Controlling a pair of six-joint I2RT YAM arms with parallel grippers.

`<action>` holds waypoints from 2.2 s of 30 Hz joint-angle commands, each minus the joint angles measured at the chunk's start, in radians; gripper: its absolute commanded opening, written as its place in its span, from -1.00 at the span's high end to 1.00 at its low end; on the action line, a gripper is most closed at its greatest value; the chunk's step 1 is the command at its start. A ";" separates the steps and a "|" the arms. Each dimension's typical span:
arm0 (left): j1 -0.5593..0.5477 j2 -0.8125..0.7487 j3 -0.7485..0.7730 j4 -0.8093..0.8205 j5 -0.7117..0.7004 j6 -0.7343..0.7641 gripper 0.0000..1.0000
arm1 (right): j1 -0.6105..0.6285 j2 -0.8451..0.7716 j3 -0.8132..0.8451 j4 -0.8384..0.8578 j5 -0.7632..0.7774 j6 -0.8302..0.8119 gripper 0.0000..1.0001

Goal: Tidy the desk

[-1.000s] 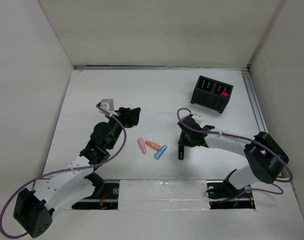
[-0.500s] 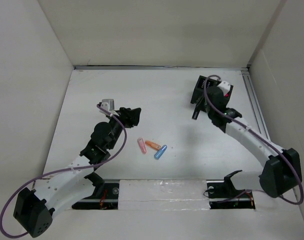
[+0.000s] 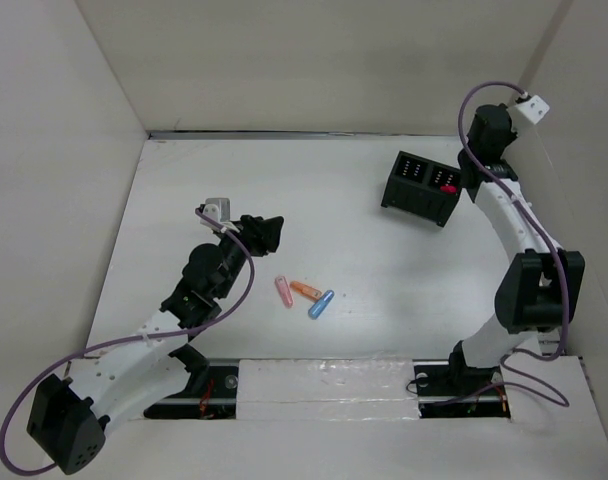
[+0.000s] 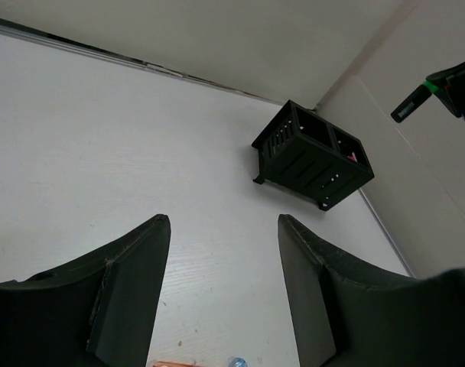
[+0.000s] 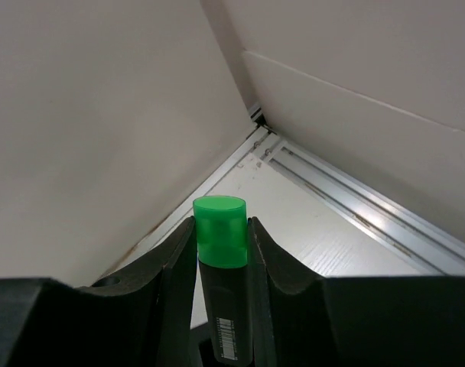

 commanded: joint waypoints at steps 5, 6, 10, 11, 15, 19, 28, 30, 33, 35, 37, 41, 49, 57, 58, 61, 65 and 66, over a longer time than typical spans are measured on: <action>0.008 -0.027 -0.001 0.038 0.016 0.000 -0.09 | 0.043 0.099 0.064 0.150 0.111 -0.163 0.70; 0.008 -0.031 -0.002 0.038 0.016 -0.003 -0.09 | 0.061 0.108 0.035 0.188 0.130 -0.183 0.69; 0.008 -0.028 -0.005 0.044 0.022 -0.005 -0.09 | 0.083 0.143 0.016 0.193 0.159 -0.201 0.68; 0.008 -0.022 -0.004 0.047 0.024 -0.005 -0.09 | 0.094 0.157 0.013 0.190 0.157 -0.200 0.68; 0.008 -0.017 -0.001 0.044 0.022 -0.005 -0.09 | 0.137 0.167 -0.035 0.221 0.179 -0.207 0.68; 0.008 -0.025 -0.004 0.042 0.019 -0.005 -0.09 | 0.163 0.185 -0.055 0.193 0.222 -0.184 0.66; 0.008 -0.028 -0.004 0.042 0.021 -0.005 -0.08 | 0.181 0.121 -0.127 0.119 0.220 -0.049 0.04; 0.008 -0.027 -0.002 0.041 0.019 -0.003 -0.09 | 0.181 0.102 -0.134 0.110 0.205 -0.049 -0.07; 0.008 -0.043 -0.002 0.038 0.016 -0.003 -0.09 | 0.235 0.027 -0.145 0.064 0.193 -0.042 -0.26; 0.008 -0.048 -0.005 0.036 0.018 -0.006 -0.09 | 0.253 -0.016 -0.153 0.055 0.182 -0.031 -0.26; 0.008 -0.053 -0.007 0.041 0.018 -0.008 -0.09 | 0.313 -0.063 -0.194 0.031 0.057 0.004 0.01; 0.008 -0.047 -0.007 0.038 0.001 -0.010 -0.09 | 0.452 -0.139 -0.306 0.081 -0.238 0.011 0.88; 0.008 -0.099 -0.027 0.021 -0.079 -0.025 -0.08 | 0.769 -0.061 -0.346 -0.115 -0.538 -0.143 0.44; 0.008 -0.154 -0.048 0.006 -0.157 -0.040 -0.06 | 0.893 0.087 -0.366 -0.135 -0.711 -0.213 -0.34; 0.008 -0.165 -0.056 0.006 -0.178 -0.043 -0.06 | 0.893 0.100 -0.366 -0.134 -0.711 -0.216 -0.34; 0.008 -0.208 -0.077 0.001 -0.217 -0.057 -0.06 | 0.916 0.114 -0.363 -0.138 -0.780 -0.241 -0.32; 0.008 -0.260 -0.102 0.016 -0.237 -0.062 -0.06 | 0.950 0.162 -0.342 -0.175 -0.757 -0.261 -0.28; 0.008 -0.266 -0.105 0.016 -0.238 -0.062 -0.06 | 0.960 0.177 -0.332 -0.199 -0.731 -0.259 -0.23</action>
